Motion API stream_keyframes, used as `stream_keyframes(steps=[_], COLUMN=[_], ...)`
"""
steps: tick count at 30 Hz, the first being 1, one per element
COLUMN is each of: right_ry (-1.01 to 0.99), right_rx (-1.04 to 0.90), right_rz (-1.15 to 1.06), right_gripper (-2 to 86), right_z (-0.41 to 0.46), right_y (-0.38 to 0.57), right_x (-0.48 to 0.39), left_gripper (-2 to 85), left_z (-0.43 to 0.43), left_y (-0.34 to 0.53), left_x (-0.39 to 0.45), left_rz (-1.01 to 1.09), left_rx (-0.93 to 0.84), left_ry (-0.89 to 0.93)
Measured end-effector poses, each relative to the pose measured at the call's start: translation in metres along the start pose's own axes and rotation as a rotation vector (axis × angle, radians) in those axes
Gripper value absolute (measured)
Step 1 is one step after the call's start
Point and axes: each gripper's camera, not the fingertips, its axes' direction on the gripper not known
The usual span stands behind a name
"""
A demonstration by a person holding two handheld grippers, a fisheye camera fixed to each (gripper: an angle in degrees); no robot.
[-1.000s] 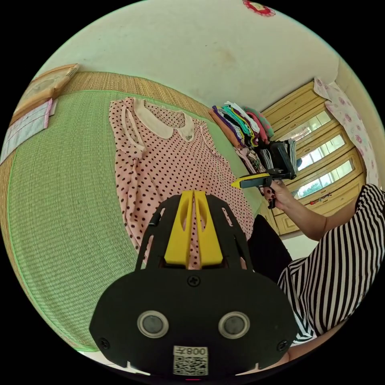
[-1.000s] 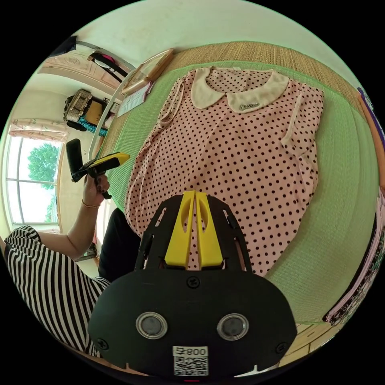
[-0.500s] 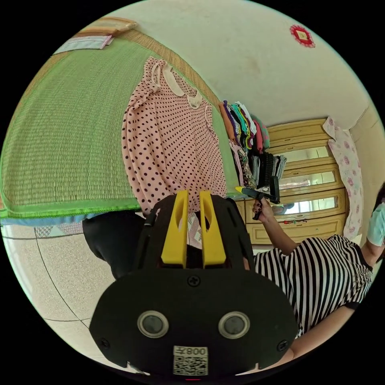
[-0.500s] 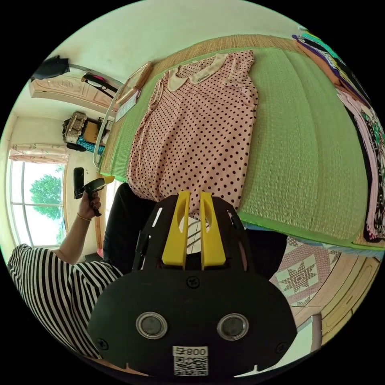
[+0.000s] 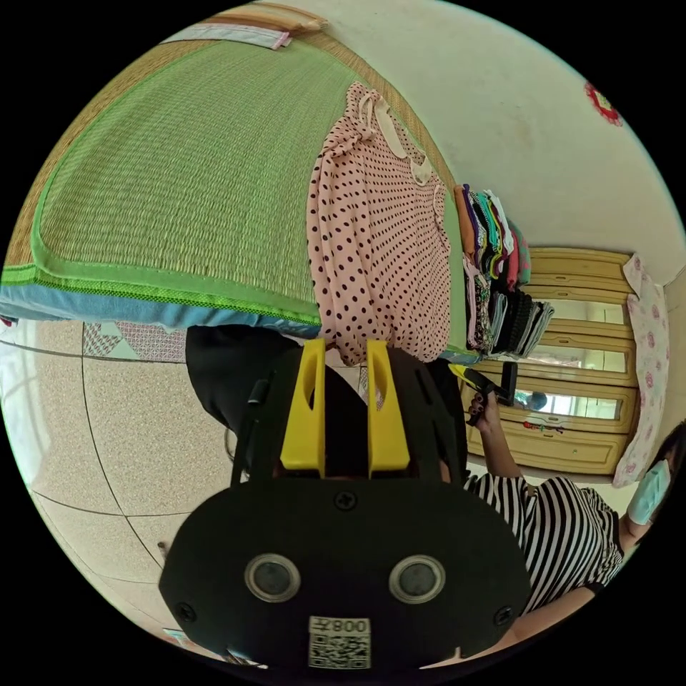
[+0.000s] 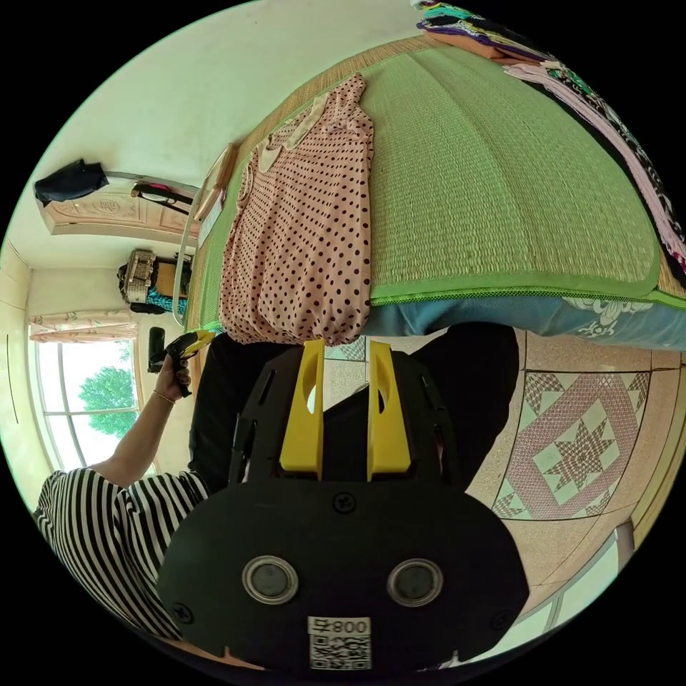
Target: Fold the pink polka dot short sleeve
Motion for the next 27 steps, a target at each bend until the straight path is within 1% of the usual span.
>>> stream_keyframes(steps=[15,22,27], right_ry=[0.046,0.047,0.033], right_rx=[-0.039,-0.086,-0.119], right_rz=[0.001,0.000,-0.009], right_gripper=[11.3,11.3,10.6], right_z=[0.008,0.021,0.028], right_y=[-0.001,-0.014,-0.022], right_x=[0.016,0.023,0.028], left_gripper=[9.3,7.7,8.1], left_z=[0.044,0.040,0.028], left_y=[-0.021,-0.011,0.001], left_x=[0.038,0.036,0.037], left_rz=[0.066,0.038,0.031], left_rx=[-0.232,-0.248,-0.241], left_ry=[-0.126,-0.121,-0.112])
